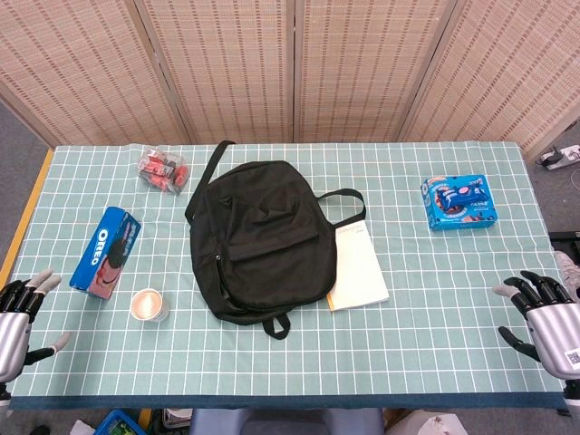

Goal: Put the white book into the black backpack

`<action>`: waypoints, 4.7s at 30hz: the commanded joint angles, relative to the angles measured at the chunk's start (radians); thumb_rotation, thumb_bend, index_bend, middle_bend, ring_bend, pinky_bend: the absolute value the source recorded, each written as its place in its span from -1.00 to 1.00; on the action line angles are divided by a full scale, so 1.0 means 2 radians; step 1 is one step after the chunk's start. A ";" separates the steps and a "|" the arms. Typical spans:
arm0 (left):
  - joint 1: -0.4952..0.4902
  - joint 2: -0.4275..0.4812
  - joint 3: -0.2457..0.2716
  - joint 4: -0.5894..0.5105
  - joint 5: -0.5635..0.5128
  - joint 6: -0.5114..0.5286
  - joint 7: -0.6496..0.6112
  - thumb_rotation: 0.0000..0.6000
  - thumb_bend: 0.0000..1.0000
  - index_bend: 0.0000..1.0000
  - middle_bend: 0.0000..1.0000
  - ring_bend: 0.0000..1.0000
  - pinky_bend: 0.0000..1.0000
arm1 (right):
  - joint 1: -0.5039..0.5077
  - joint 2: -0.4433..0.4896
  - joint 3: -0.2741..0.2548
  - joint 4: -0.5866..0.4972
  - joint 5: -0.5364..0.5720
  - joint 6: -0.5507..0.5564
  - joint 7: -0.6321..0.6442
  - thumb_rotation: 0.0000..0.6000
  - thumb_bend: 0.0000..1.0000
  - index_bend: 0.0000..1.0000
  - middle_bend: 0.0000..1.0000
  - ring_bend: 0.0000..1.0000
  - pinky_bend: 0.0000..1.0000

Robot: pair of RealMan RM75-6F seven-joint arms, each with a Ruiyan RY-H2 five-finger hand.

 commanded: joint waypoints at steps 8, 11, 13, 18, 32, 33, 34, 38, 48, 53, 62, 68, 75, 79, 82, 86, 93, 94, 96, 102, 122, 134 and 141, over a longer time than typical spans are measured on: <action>0.001 -0.002 0.001 0.001 0.007 0.005 0.000 1.00 -0.62 -0.60 -0.73 -0.71 -0.80 | 0.037 -0.025 0.002 -0.009 -0.003 -0.064 -0.012 1.00 -0.74 -0.33 -0.42 -0.64 -0.55; 0.002 -0.002 0.002 -0.001 0.009 0.007 -0.002 1.00 -0.62 -0.60 -0.73 -0.71 -0.80 | 0.065 -0.048 0.007 -0.012 -0.005 -0.107 -0.025 1.00 -0.75 -0.33 -0.42 -0.64 -0.55; 0.003 -0.002 0.003 0.000 0.012 0.010 -0.005 1.00 -0.62 -0.60 -0.73 -0.71 -0.80 | 0.087 -0.068 0.010 -0.011 -0.004 -0.140 -0.036 1.00 -0.75 -0.33 -0.42 -0.64 -0.55; 0.009 0.000 0.005 0.005 0.013 0.016 -0.013 1.00 -0.62 -0.60 -0.73 -0.71 -0.80 | 0.132 -0.112 0.020 0.000 0.022 -0.214 -0.058 1.00 -0.75 -0.33 -0.41 -0.64 -0.55; 0.018 0.001 0.007 0.020 0.005 0.020 -0.032 1.00 -0.62 -0.60 -0.73 -0.71 -0.80 | 0.200 -0.280 0.056 0.134 0.065 -0.257 -0.094 1.00 -0.75 -0.23 -0.41 -0.64 -0.55; 0.018 0.001 0.007 0.021 0.004 0.019 -0.033 1.00 -0.62 -0.60 -0.73 -0.71 -0.80 | 0.202 -0.289 0.057 0.141 0.068 -0.257 -0.094 1.00 -0.75 -0.22 -0.41 -0.64 -0.55; 0.017 0.001 0.007 0.022 0.003 0.018 -0.033 1.00 -0.62 -0.60 -0.73 -0.71 -0.80 | 0.205 -0.301 0.058 0.151 0.071 -0.255 -0.095 1.00 -0.75 -0.22 -0.41 -0.64 -0.55; 0.016 0.001 0.006 0.026 0.001 0.013 -0.036 1.00 -0.62 -0.60 -0.73 -0.71 -0.80 | 0.211 -0.333 0.059 0.182 0.082 -0.257 -0.098 1.00 -0.85 -0.17 -0.37 -0.64 -0.55; 0.013 -0.002 0.005 0.035 -0.004 0.005 -0.042 1.00 -0.62 -0.60 -0.73 -0.71 -0.80 | 0.224 -0.375 0.050 0.230 0.086 -0.255 -0.093 1.00 -0.92 -0.15 -0.36 -0.64 -0.55; 0.014 -0.003 0.006 0.040 -0.007 0.004 -0.046 1.00 -0.62 -0.60 -0.73 -0.71 -0.80 | 0.224 -0.378 0.045 0.236 0.089 -0.252 -0.092 1.00 -0.92 -0.15 -0.36 -0.64 -0.55; 0.013 -0.005 0.005 0.042 -0.006 0.001 -0.046 1.00 -0.62 -0.60 -0.73 -0.71 -0.80 | 0.228 -0.388 0.041 0.259 0.093 -0.250 -0.091 1.00 -0.91 -0.15 -0.36 -0.64 -0.55; 0.014 -0.004 0.005 0.042 -0.007 0.002 -0.046 1.00 -0.62 -0.60 -0.73 -0.71 -0.80 | 0.233 -0.399 0.039 0.280 0.087 -0.243 -0.084 1.00 -0.64 -0.12 -0.31 -0.64 -0.55; 0.014 -0.002 0.005 0.039 -0.008 0.002 -0.046 1.00 -0.62 -0.60 -0.73 -0.71 -0.80 | 0.237 -0.401 0.038 0.292 0.079 -0.231 -0.074 1.00 -0.36 -0.06 -0.24 -0.57 -0.55; 0.014 -0.001 0.006 0.037 -0.006 0.001 -0.045 1.00 -0.62 -0.60 -0.73 -0.70 -0.80 | 0.240 -0.401 0.039 0.295 0.077 -0.227 -0.069 1.00 -0.30 -0.03 -0.21 -0.54 -0.55; 0.013 -0.001 0.006 0.037 -0.006 0.000 -0.045 1.00 -0.62 -0.60 -0.73 -0.71 -0.80 | 0.241 -0.400 0.039 0.299 0.077 -0.226 -0.069 1.00 -0.27 -0.02 -0.20 -0.53 -0.55; 0.013 0.000 0.006 0.036 -0.007 -0.002 -0.044 1.00 -0.62 -0.60 -0.73 -0.71 -0.80 | 0.245 -0.401 0.039 0.305 0.076 -0.226 -0.067 1.00 -0.25 -0.01 -0.19 -0.52 -0.55; 0.011 0.002 0.004 0.035 -0.008 -0.004 -0.045 1.00 -0.62 -0.60 -0.73 -0.71 -0.80 | 0.258 -0.411 0.041 0.335 0.065 -0.219 -0.070 1.00 -0.24 0.01 -0.17 -0.48 -0.53; 0.010 0.003 0.003 0.035 -0.009 -0.005 -0.045 1.00 -0.62 -0.60 -0.73 -0.71 -0.80 | 0.260 -0.414 0.043 0.342 0.062 -0.213 -0.070 1.00 -0.21 0.04 -0.15 -0.46 -0.51; 0.008 0.006 0.001 0.033 -0.009 -0.005 -0.046 1.00 -0.62 -0.60 -0.73 -0.71 -0.80 | 0.263 -0.419 0.044 0.353 0.056 -0.204 -0.069 1.00 -0.13 0.14 -0.10 -0.41 -0.48; -0.005 0.019 -0.008 0.025 -0.005 -0.012 -0.050 1.00 -0.62 -0.60 -0.73 -0.71 -0.80 | 0.270 -0.424 0.047 0.391 0.034 -0.163 -0.061 1.00 -0.03 0.37 0.02 -0.29 -0.42; -0.081 0.037 -0.036 -0.001 0.004 -0.085 -0.038 1.00 -0.62 -0.58 -0.73 -0.71 -0.80 | 0.257 -0.346 0.066 0.332 -0.008 -0.022 -0.046 1.00 0.05 0.69 0.18 -0.15 -0.34; -0.162 0.025 -0.052 -0.013 -0.008 -0.186 -0.052 1.00 -0.62 -0.52 -0.73 -0.71 -0.80 | 0.242 -0.286 0.068 0.287 -0.032 0.028 -0.063 1.00 0.05 0.70 0.20 -0.13 -0.34; -0.215 -0.009 -0.054 -0.006 -0.008 -0.245 -0.032 1.00 -0.62 -0.48 -0.73 -0.70 -0.80 | 0.228 -0.246 0.080 0.254 -0.031 0.053 -0.069 1.00 0.05 0.70 0.20 -0.12 -0.34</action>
